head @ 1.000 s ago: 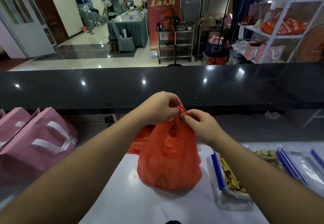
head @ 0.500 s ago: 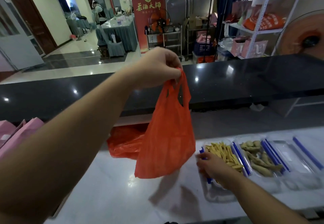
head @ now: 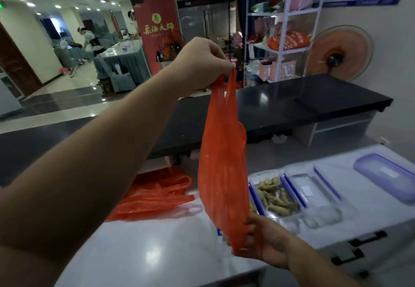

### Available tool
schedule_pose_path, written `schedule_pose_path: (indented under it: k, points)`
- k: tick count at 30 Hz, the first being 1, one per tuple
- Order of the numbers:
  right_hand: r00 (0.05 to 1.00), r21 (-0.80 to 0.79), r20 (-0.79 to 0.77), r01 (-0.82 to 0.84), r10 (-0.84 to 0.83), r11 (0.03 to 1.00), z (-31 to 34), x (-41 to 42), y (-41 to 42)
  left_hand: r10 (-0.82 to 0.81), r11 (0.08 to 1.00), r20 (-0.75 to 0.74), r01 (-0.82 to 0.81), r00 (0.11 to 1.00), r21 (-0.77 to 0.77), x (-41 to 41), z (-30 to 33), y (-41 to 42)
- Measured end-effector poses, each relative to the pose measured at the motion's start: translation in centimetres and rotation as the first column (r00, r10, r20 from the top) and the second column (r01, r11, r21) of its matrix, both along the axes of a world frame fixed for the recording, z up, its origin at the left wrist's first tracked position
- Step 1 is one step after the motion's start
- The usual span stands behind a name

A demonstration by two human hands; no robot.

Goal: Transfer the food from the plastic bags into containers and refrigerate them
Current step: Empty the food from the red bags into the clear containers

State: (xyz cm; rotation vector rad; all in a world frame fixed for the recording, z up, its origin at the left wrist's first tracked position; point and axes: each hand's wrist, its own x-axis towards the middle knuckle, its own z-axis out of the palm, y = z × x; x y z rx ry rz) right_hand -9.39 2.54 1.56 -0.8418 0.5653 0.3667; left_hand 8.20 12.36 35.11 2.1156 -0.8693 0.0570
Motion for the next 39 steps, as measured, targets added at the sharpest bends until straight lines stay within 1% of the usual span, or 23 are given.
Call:
schedule_pose_path:
  k: [1,2,4,6,7,8,9,10,12,14,15,16,18,20,21,24,26,30,34,36,39]
  points:
    - [0.999,0.034,0.002,0.048,-0.048,0.998,0.3,-1.2,-1.0,0.008,1.000,0.001,-0.008,1.000,-0.007,-0.5,0.0,-1.3]
    - [0.995,0.032,0.000,0.102,-0.102,0.994,0.4,-2.4,-2.0,0.011,1.000,0.000,-0.011,1.000,-0.011,-1.0,-0.1,-2.5]
    - [0.975,0.002,0.024,0.222,-0.222,0.975,0.3,-4.5,-4.2,0.008,1.000,-0.012,-0.008,1.000,-0.021,-1.9,-0.2,-4.9]
    - [0.935,-0.006,0.080,0.347,-0.346,0.938,0.0,-6.6,-6.6,0.013,1.000,-0.025,-0.013,1.000,-0.026,-2.9,-0.5,-7.3]
    - [0.916,-0.036,0.094,0.395,-0.390,0.918,0.1,-7.7,-7.7,0.016,0.999,-0.042,-0.017,0.999,-0.031,-3.5,-0.7,-8.4]
    - [0.902,-0.121,0.098,0.430,-0.421,0.894,-0.2,-8.8,-9.0,0.015,0.999,-0.070,-0.017,0.997,-0.041,-4.0,-1.0,-9.6]
    - [0.895,-0.251,0.103,0.445,-0.433,0.860,-0.3,-9.8,-10.2,0.008,0.999,-0.102,-0.013,0.995,-0.052,-4.5,-1.3,-10.7]
    - [0.895,-0.405,0.104,0.437,-0.434,0.803,-0.3,-10.9,-11.5,-0.002,0.998,-0.129,-0.006,0.992,-0.058,-4.9,-1.7,-11.8]
    - [0.892,-0.665,0.112,0.394,-0.438,0.634,-0.5,-12.8,-14.2,-0.018,0.998,-0.165,0.008,0.986,-0.062,-5.7,-2.4,-14.0]
    - [0.891,-0.788,0.121,0.354,-0.437,0.504,-0.3,-14.6,-16.7,-0.030,0.997,-0.206,0.015,0.978,-0.073,-6.3,-2.9,-16.1]
    - [0.890,-0.810,0.122,0.345,-0.439,0.474,-0.4,-15.5,-17.9,-0.036,0.997,-0.227,0.019,0.973,-0.078,-6.5,-3.1,-17.0]
    - [0.893,-0.814,0.112,0.334,-0.435,0.476,-0.1,-16.3,-18.7,-0.045,0.996,-0.249,0.025,0.967,-0.081,-6.8,-3.3,-17.9]
    - [0.921,-0.813,0.077,0.279,-0.381,0.511,-0.3,-17.3,-19.7,-0.068,0.995,-0.300,0.044,0.951,-0.085,-7.1,-3.6,-19.7]
    - [0.948,-0.849,0.020,0.184,-0.318,0.495,-1.1,-17.7,-20.0,-0.097,0.994,-0.336,0.072,0.937,-0.086,-7.6,-3.7,-21.3]
    - [0.949,-0.859,0.008,0.167,-0.314,0.483,-1.6,-17.6,-20.0,-0.118,0.992,-0.347,0.092,0.930,-0.089,-7.9,-3.7,-22.0]
    - [0.926,-0.816,0.034,0.243,-0.376,0.524,-2.8,-16.7,-20.3,-0.177,0.984,-0.371,0.153,0.912,-0.095,-8.8,-3.6,-24.1]
    - [0.906,-0.818,0.036,0.269,-0.421,0.509,-3.2,-16.0,-20.8,-0.200,0.980,-0.381,0.179,0.902,-0.090,-9.3,-3.5,-25.3]
    - [0.873,-0.879,0.045,0.266,-0.486,0.397,-3.2,-14.9,-22.2,-0.226,0.974,-0.403,0.203,0.887,-0.099,-8.8,-3.8,-27.8]
    - [0.857,-0.910,0.064,0.260,-0.511,0.322,-1.1,-15.6,-24.3,-0.234,0.972,-0.397,0.213,0.888,-0.096,-5.8,-4.4,-29.9]
    - [0.861,-0.935,0.087,0.245,-0.501,0.258,0.5,-16.3,-25.5,-0.232,0.973,-0.415,0.209,0.880,-0.101,-3.9,-5.2,-30.9]
    - [0.886,-0.976,0.098,0.174,-0.453,0.131,2.8,-16.8,-27.4,-0.216,0.976,-0.436,0.204,0.874,-0.074,-0.7,-6.9,-32.1]
